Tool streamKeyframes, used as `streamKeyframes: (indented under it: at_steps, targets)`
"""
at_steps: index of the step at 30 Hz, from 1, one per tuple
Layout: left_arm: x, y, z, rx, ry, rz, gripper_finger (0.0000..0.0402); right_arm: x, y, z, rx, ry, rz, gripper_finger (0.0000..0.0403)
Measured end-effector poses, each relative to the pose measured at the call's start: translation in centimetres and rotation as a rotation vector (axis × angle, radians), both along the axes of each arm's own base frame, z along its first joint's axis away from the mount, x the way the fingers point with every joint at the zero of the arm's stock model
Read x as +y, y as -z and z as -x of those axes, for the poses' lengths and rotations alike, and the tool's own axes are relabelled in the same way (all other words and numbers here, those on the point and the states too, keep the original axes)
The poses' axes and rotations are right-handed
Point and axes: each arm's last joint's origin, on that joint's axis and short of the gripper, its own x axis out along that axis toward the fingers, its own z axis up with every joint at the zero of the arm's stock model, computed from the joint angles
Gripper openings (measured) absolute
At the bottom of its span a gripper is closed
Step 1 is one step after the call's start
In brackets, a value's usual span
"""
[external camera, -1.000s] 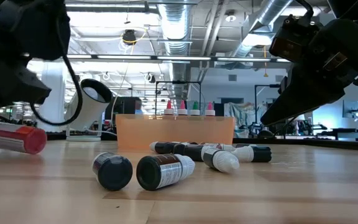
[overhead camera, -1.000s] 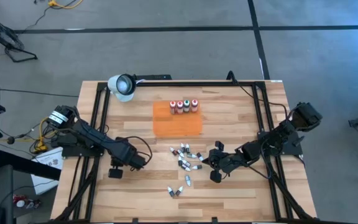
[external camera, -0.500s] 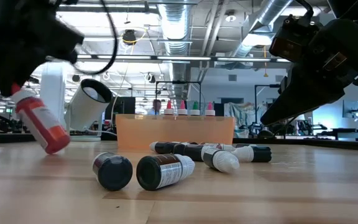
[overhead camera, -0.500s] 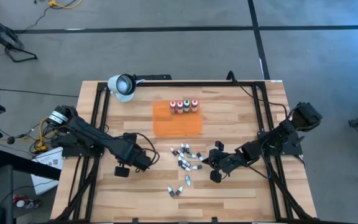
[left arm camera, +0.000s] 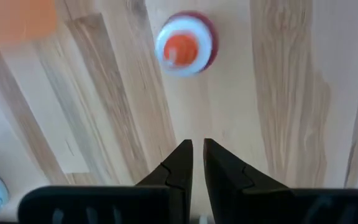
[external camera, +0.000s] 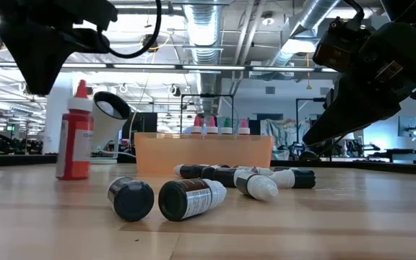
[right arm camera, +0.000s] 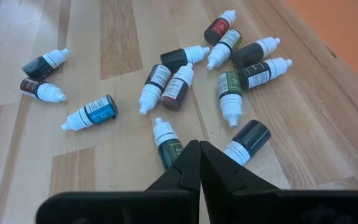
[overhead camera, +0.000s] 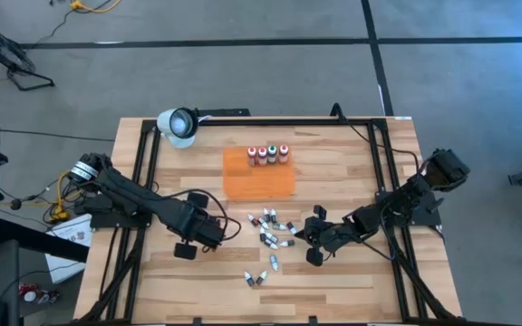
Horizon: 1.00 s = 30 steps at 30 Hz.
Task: Pick & Place food coloring
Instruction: Put the big orange food coloring bottle into the orange bin
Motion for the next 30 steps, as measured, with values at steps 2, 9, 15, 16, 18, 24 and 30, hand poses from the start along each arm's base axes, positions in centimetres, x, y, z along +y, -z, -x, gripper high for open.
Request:
streamKeyframes:
  at_steps: [2, 9, 15, 16, 18, 24, 30]
  targets:
    - [0.0, 0.0, -0.1, -0.012, 0.000, 0.005, 0.0032, 0.0, 0.0, 0.0, 0.000, 0.000, 0.000, 0.0001]
    - [0.0, 0.0, -0.4, -0.054, 0.004, -0.039, 0.0032, 0.0, 0.0, 0.0, 0.000, -0.001, 0.000, 0.0001]
    - [0.5, -0.7, 0.3, -0.201, 0.002, -0.076, 0.0032, 0.0, 0.0, 0.0, 0.000, -0.002, -0.001, 0.0001]
    - [0.7, -1.0, 0.6, -0.244, -0.004, -0.075, 0.0032, 0.1, 0.0, 0.0, 0.001, -0.004, -0.001, 0.0001]
    - [1.0, -1.8, 1.7, -0.343, -0.024, -0.075, 0.0032, 0.2, 0.0, 0.1, 0.004, -0.009, 0.001, 0.0001]
    - [1.5, -3.2, 6.0, -0.687, -0.092, 0.045, 0.0032, 0.3, 0.1, 0.2, 0.008, -0.017, 0.004, 0.0001]
    - [2.2, -0.4, 9.3, -0.985, -0.109, 0.131, 0.0035, 0.2, 0.1, 0.2, 0.008, -0.011, 0.004, 0.0001]
